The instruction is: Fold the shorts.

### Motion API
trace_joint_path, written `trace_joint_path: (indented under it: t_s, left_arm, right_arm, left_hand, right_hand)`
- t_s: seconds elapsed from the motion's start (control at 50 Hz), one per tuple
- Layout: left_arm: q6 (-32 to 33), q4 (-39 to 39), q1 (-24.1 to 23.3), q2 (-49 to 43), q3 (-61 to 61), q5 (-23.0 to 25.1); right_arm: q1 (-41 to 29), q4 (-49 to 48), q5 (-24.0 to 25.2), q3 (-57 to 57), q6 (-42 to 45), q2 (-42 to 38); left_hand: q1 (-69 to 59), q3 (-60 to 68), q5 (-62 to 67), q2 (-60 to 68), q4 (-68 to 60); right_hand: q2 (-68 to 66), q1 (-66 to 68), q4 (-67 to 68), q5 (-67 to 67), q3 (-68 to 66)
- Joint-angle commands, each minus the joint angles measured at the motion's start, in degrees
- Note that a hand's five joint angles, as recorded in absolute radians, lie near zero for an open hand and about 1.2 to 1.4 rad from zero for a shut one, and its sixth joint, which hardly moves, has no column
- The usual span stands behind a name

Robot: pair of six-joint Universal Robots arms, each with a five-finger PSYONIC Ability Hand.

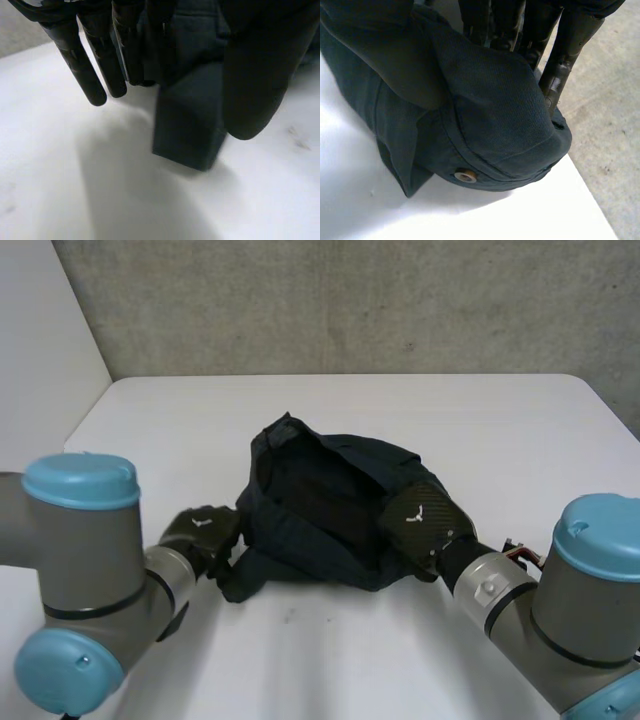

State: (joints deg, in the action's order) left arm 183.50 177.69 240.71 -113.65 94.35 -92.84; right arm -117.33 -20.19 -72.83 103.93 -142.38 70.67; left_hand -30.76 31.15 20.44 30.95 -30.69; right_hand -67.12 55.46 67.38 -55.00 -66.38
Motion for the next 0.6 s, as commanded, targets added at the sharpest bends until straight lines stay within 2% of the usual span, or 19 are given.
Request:
trace_joint_path:
  t_s: [0.02,0.16,0.24,0.26,0.32,0.48,0.54,0.6]
  left_arm:
    - [-0.4,1.9,-0.8,-5.3,-1.2,-1.5]
    - [-0.6,2.6,-0.7,-6.8,-2.8,-2.2]
    - [-0.6,3.6,-0.7,-6.6,-3.7,-2.3]
    - [-0.6,4.2,-0.7,-6.0,-4.0,-2.3]
    - [-0.6,4.9,-0.9,-4.6,-4.4,-2.9]
    - [0.0,6.4,-0.6,15.3,-4.4,-4.1]
    - [0.1,7.1,0.5,20.6,-4.7,-3.9]
    - [0.2,8.6,3.7,25.6,-4.8,-3.7]
  right_arm:
    - [0.3,0.9,-0.4,-1.5,-11.8,1.9]
    - [0.5,2.9,-2.0,-2.4,-13.6,2.2]
    - [0.6,3.2,-3.8,-3.3,-13.7,2.5]
    - [0.6,3.2,-4.2,-3.6,-13.7,2.5]
    - [0.8,3.8,-5.5,-5.2,-13.9,5.0]
    - [3.4,13.7,-8.3,-13.9,-15.1,13.6]
    - [4.9,16.5,-9.3,-17.3,-17.4,15.0]
    - [7.1,19.0,-10.0,-20.6,-21.6,15.6]
  left_hand:
    - [0.9,-1.3,-0.5,-1.0,0.8]
    - [-1.3,0.9,1.6,1.1,-1.4]
    - [-35.4,35.0,35.7,35.2,-35.4]
    - [-49.1,48.7,49.4,48.9,-49.2]
    - [-49.2,48.8,49.6,49.1,-49.3]
    - [-49.2,48.8,49.6,49.1,-49.3]
    - [-49.2,48.8,49.6,49.1,-49.3]
    - [-49.2,48.8,49.6,49.1,-49.3]
  right_hand:
    - [-12.9,24.5,12.6,-15.0,-13.6]
    - [-12.9,24.5,12.6,-15.0,-13.6]
    - [-12.9,24.5,12.6,-15.0,-13.6]
    - [-12.9,24.5,12.6,-15.0,-13.6]
    - [-12.9,24.5,12.6,-15.0,-13.6]
    - [-12.9,24.5,12.6,-15.0,-13.6]
    - [-12.9,24.5,12.6,-15.0,-13.6]
    - [-12.9,24.5,12.6,-15.0,-13.6]
